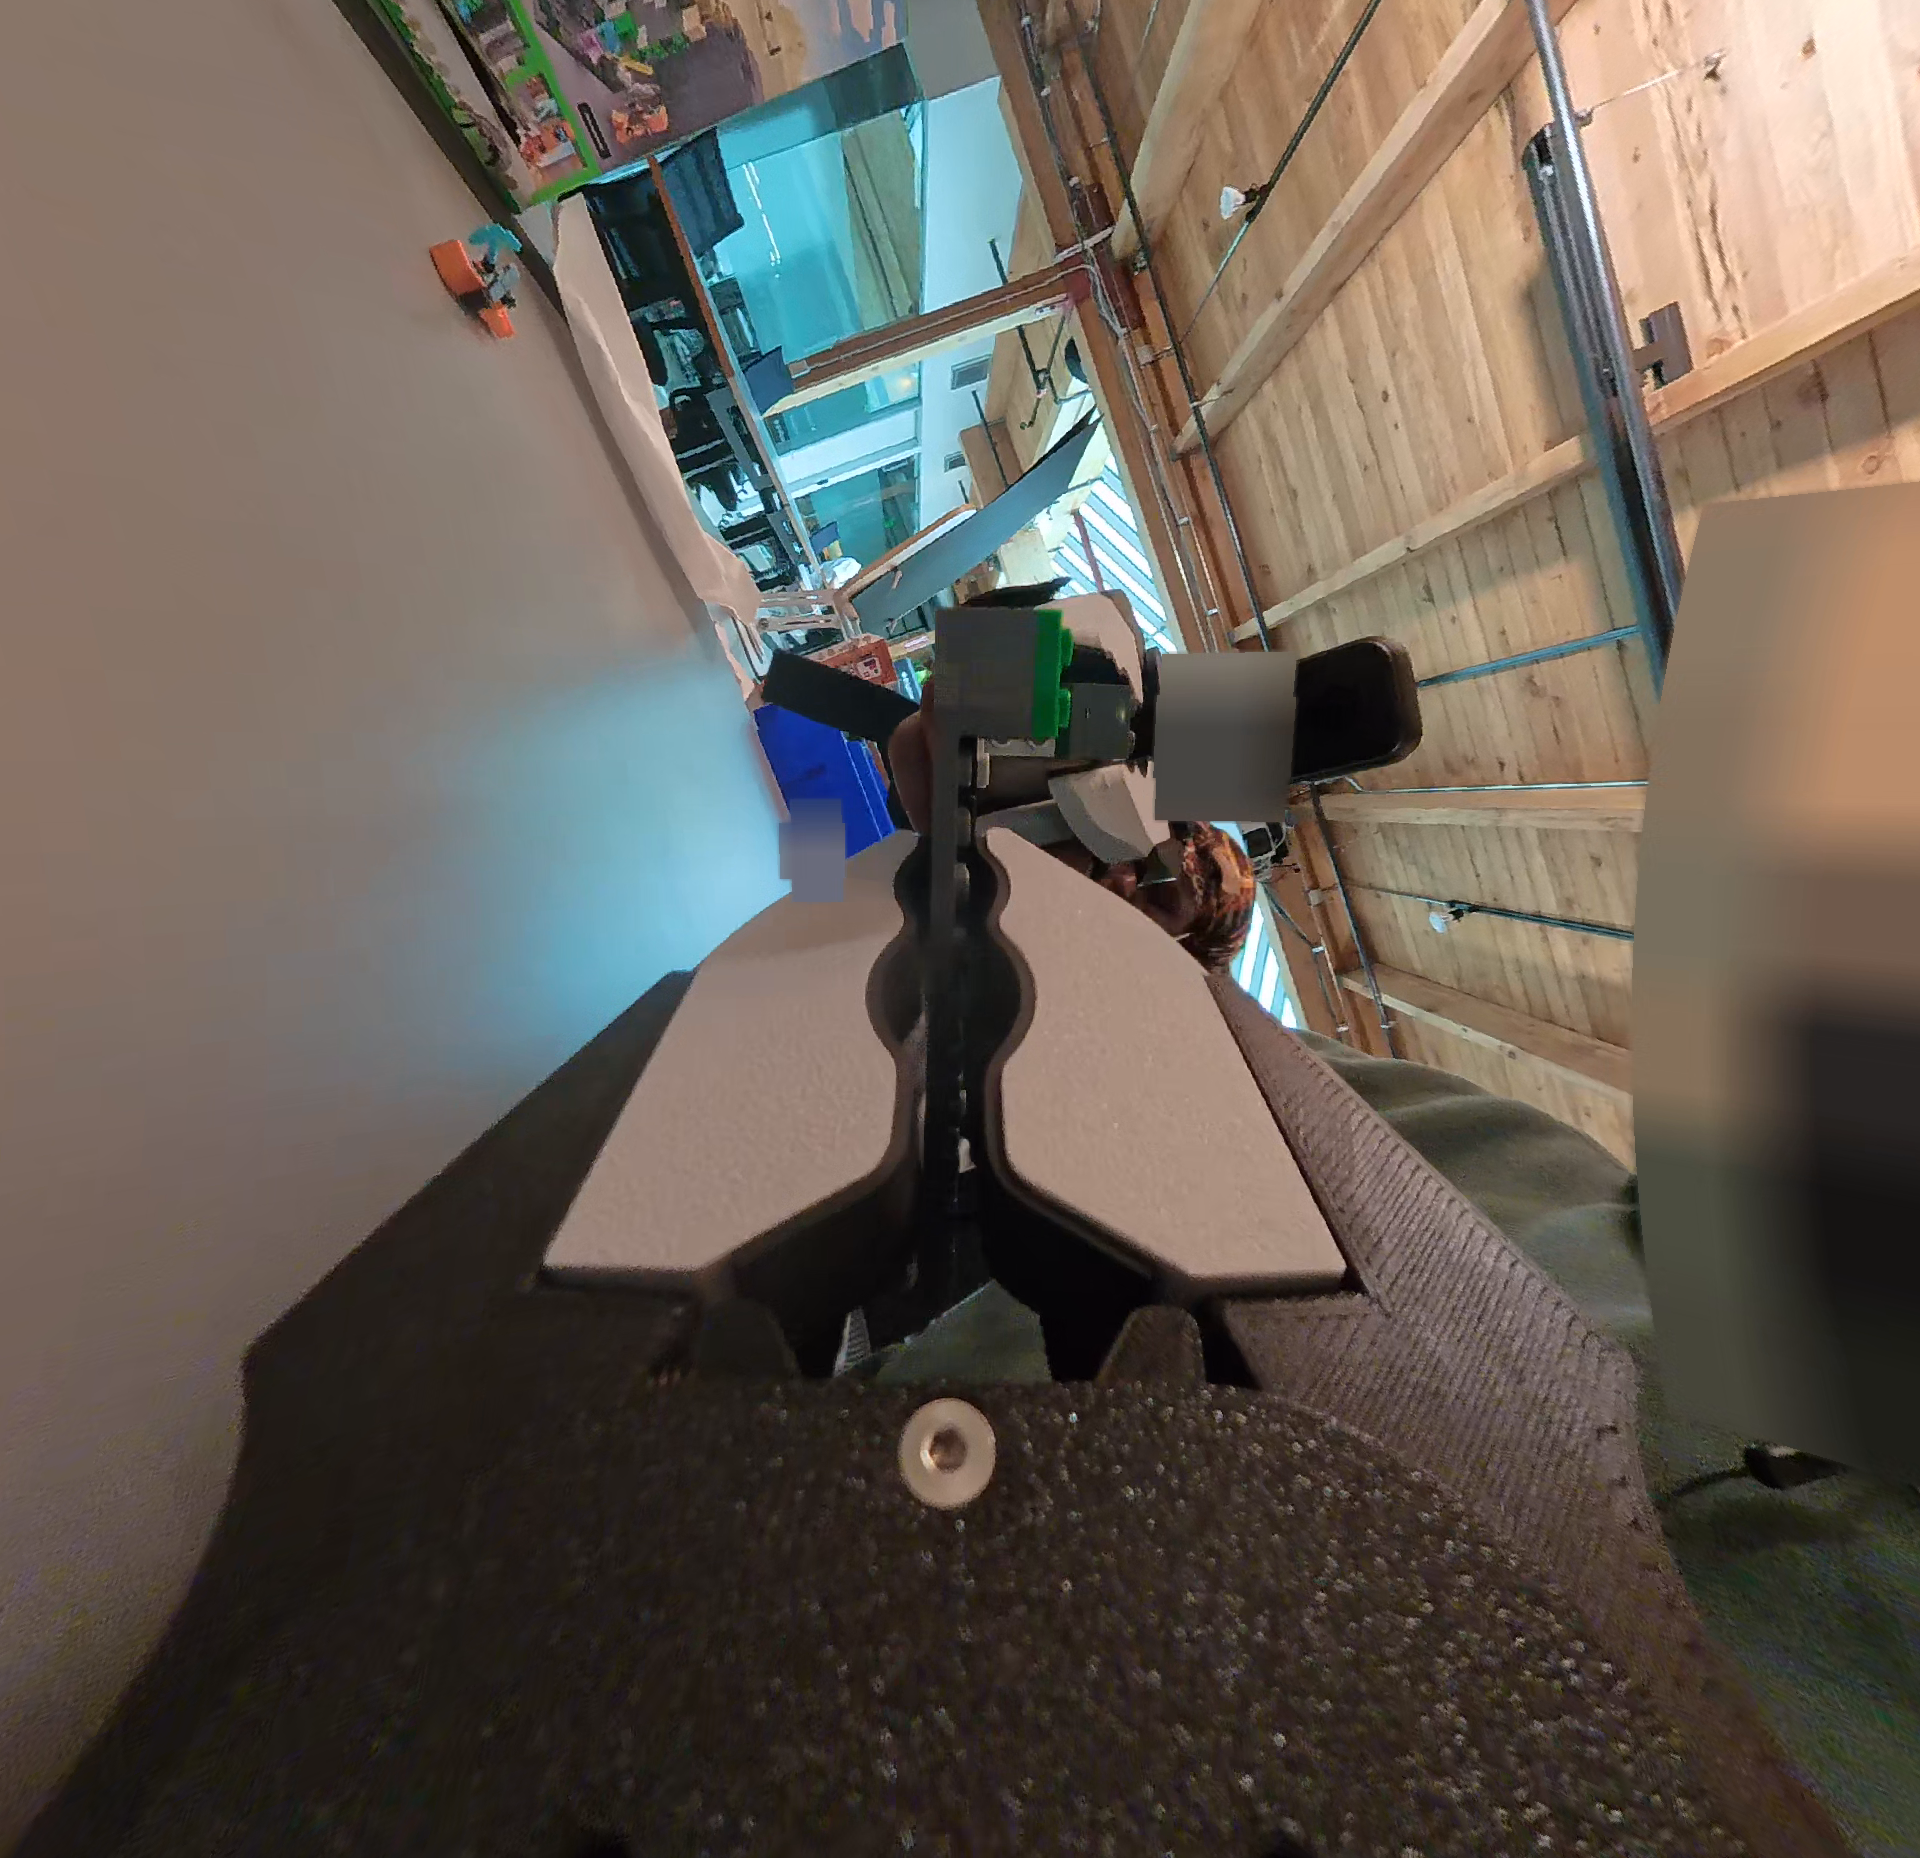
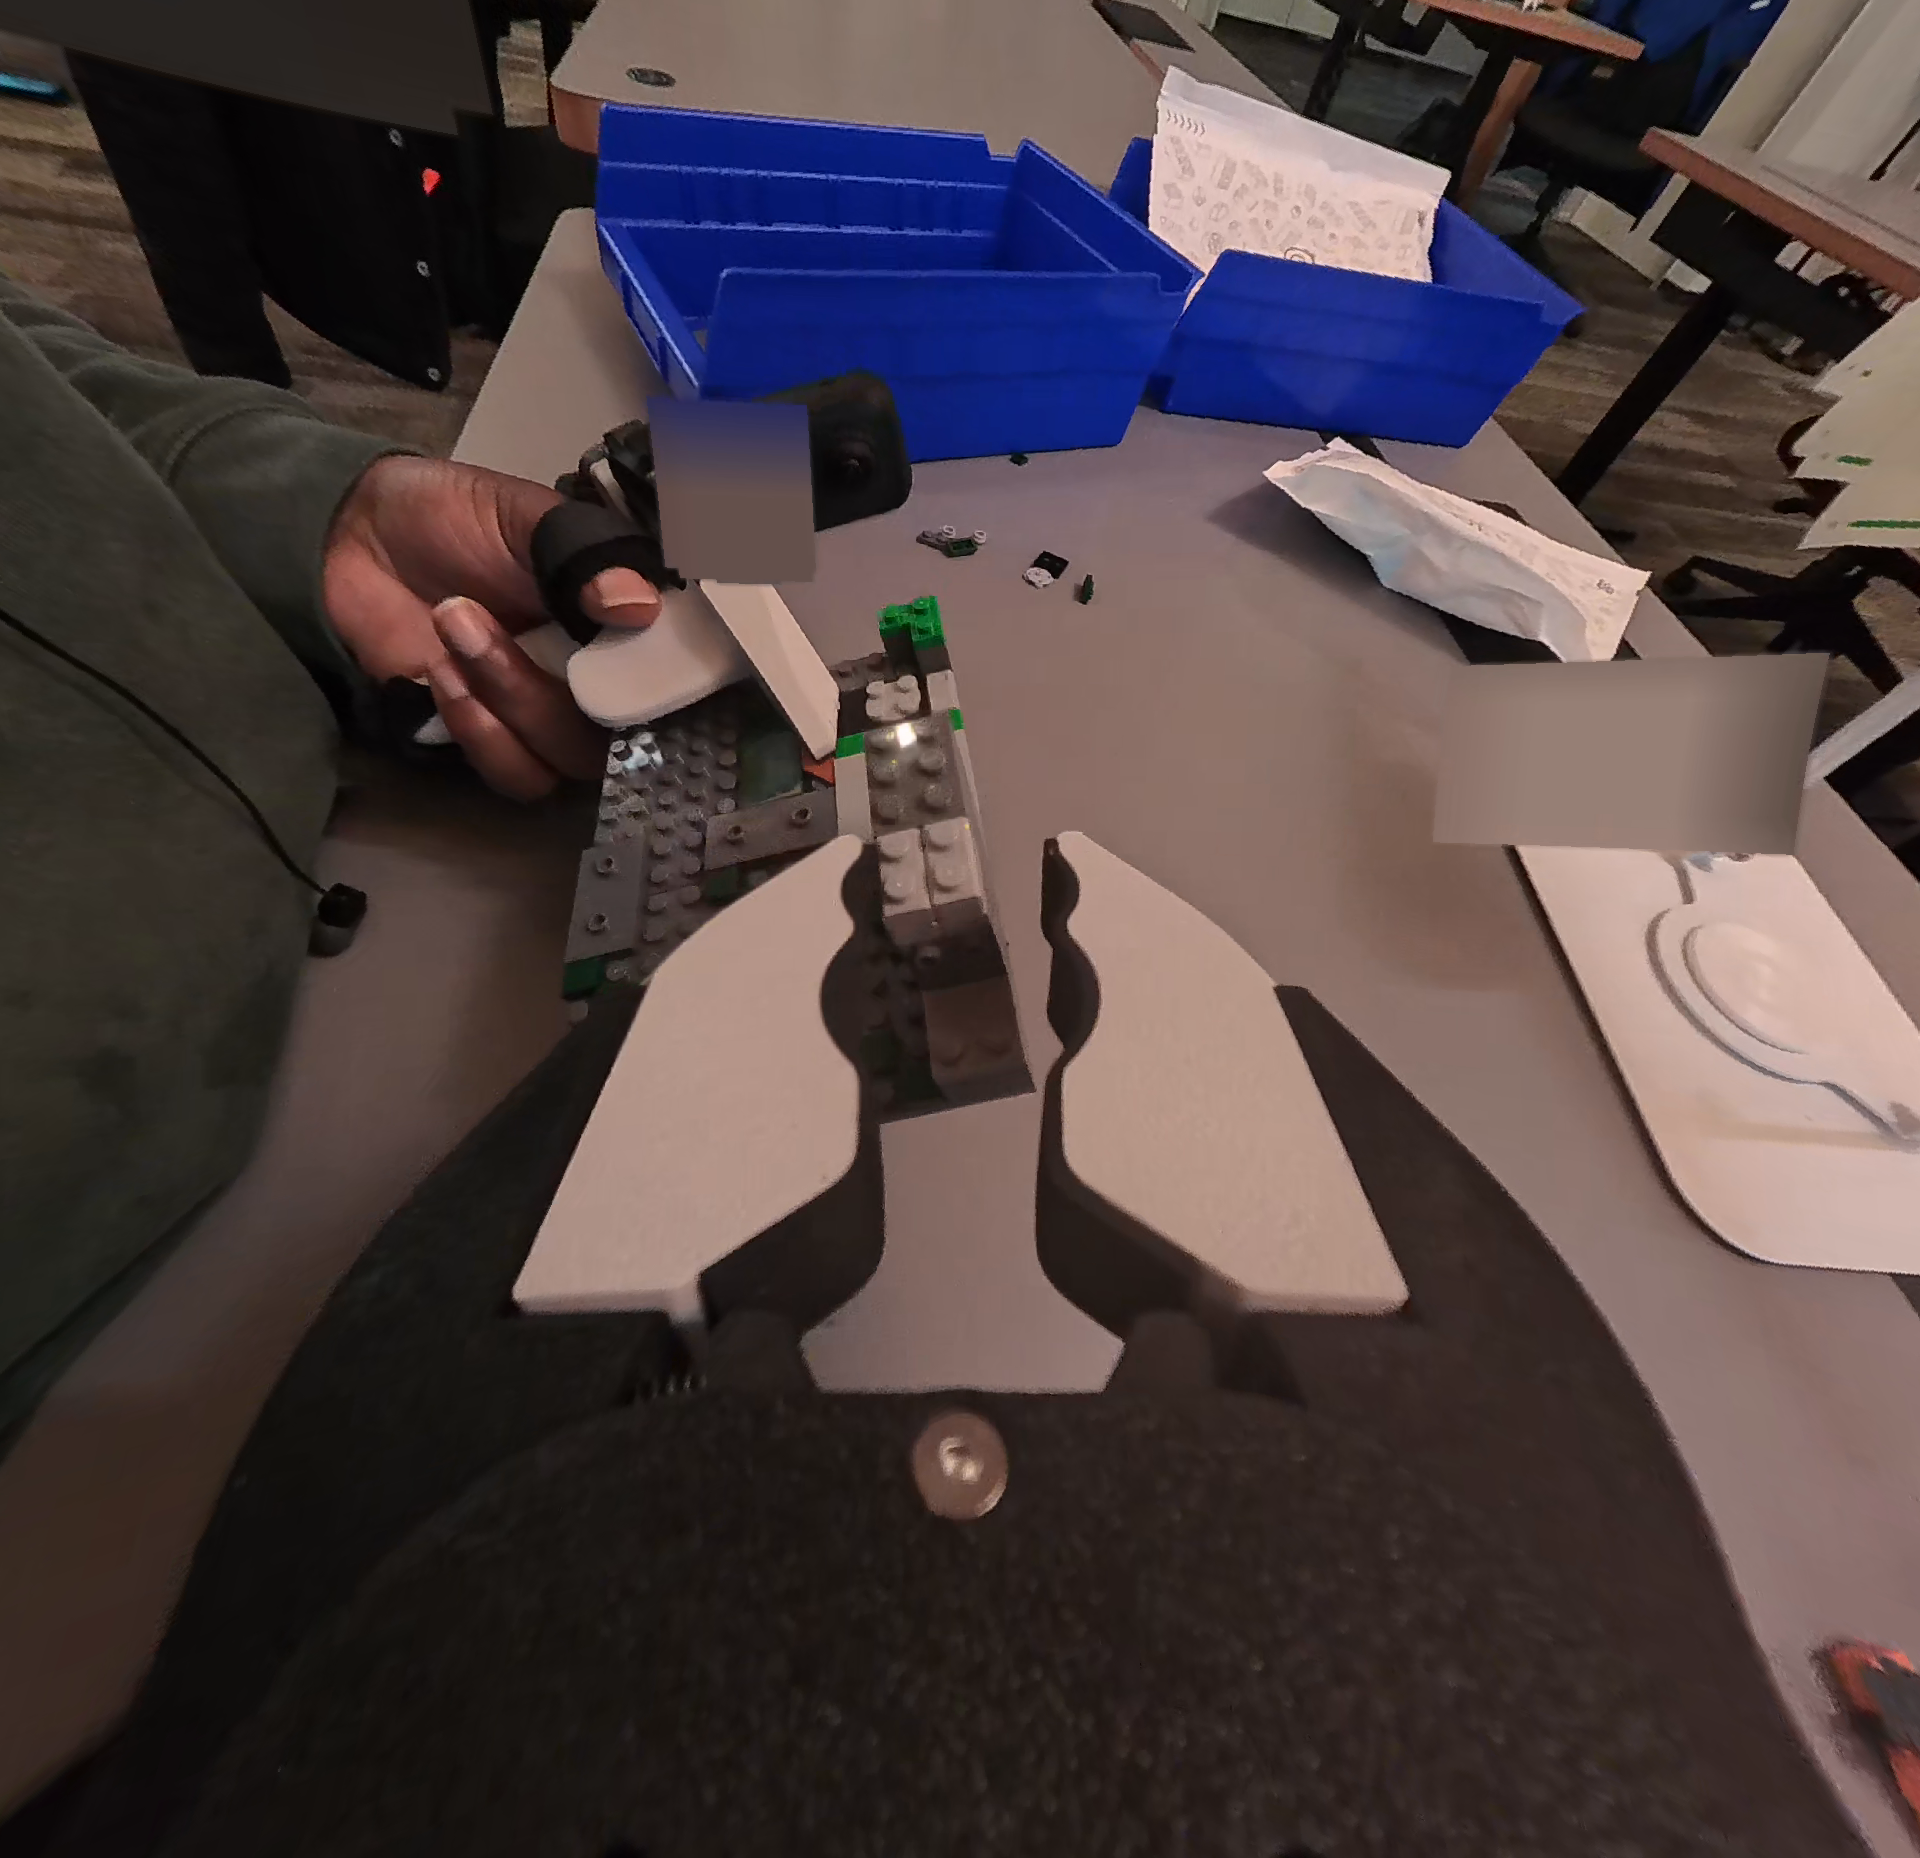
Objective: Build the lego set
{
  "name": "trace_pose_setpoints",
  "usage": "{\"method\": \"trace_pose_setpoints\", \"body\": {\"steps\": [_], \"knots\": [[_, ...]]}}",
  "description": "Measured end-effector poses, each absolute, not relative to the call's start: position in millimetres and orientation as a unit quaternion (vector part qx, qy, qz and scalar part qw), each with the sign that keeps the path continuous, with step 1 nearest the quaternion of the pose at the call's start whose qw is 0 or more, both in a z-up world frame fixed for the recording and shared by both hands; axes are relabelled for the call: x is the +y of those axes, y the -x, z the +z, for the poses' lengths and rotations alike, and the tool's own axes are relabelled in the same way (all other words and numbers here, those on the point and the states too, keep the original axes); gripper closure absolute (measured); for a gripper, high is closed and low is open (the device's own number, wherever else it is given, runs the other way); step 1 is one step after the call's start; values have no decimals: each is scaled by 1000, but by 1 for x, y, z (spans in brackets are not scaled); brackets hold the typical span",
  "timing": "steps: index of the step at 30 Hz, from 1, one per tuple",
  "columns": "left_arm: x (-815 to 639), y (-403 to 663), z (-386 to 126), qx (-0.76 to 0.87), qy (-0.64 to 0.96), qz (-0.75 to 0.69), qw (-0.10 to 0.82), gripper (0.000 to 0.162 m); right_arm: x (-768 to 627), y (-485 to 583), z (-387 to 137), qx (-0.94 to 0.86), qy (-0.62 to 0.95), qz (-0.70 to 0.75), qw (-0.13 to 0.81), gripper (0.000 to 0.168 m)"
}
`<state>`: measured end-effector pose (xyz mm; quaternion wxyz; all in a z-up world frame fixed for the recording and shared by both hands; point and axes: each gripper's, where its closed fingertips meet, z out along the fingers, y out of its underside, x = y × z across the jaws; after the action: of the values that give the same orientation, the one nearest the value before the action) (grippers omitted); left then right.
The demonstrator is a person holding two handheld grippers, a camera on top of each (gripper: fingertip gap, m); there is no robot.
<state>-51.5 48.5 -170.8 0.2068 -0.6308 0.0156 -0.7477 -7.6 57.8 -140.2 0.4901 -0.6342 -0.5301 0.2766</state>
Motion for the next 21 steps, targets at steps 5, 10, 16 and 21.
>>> {"method": "trace_pose_setpoints", "body": {"steps": [5, 10, 16, 21], "knots": [[53, 53, -172, 21, 638, -739, 213, 156, 61, 9, -144, -542, 629, 256, 495, 144], [58, 52, -172, 27, 640, -738, 212, 156, 65, 12, -148, -550, 626, 247, 495, 145], [67, 56, -173, 31, 643, -734, 215, 156, 73, 17, -152, -553, 627, 243, 492, 146], [74, 60, -174, 31, 644, -733, 217, 155, 82, 20, -154, -550, 626, 239, 498, 147]]}}
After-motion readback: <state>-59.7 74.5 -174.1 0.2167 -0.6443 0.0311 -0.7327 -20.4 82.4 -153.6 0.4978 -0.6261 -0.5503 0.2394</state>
